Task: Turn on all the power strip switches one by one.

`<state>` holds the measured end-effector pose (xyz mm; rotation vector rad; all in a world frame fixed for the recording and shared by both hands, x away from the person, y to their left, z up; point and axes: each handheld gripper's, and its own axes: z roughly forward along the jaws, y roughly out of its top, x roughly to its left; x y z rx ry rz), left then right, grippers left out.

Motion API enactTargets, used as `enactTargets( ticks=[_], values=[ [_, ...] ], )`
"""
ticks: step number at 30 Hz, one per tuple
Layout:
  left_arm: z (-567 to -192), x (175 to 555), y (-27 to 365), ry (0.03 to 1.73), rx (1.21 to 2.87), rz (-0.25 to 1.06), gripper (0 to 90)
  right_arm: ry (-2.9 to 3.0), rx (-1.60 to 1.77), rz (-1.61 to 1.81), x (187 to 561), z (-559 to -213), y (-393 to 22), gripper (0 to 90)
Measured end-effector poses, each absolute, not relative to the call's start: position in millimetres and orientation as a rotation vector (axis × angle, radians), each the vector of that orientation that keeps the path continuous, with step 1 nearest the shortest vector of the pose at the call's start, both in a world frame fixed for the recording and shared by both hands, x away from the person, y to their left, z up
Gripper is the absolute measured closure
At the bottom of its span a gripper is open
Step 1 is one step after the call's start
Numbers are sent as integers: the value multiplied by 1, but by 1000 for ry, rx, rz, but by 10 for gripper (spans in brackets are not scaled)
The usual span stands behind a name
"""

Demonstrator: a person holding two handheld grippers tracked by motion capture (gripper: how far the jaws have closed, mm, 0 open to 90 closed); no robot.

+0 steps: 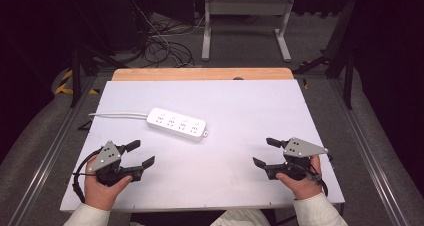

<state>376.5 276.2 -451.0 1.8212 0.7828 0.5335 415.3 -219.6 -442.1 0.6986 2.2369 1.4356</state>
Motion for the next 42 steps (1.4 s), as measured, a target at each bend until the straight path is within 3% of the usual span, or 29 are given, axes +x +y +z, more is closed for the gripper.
enactTargets(
  ticks=[15, 21, 36, 42],
  values=[
    [-439, 379, 278, 800, 1853, 514, 376, 2238, 701, 1440, 416, -443, -218, 215],
    [-427, 386, 279, 831, 1888, 474, 520, 2246, 700, 1441, 417, -445, -216, 220],
    [-400, 426, 272, 820, 1972, 419, 744, 2258, 719, 1438, 417, -450, -215, 225],
    [-396, 446, 267, 820, 2020, 407, 876, 2252, 738, 1422, 413, -451, -216, 228]
  ],
)
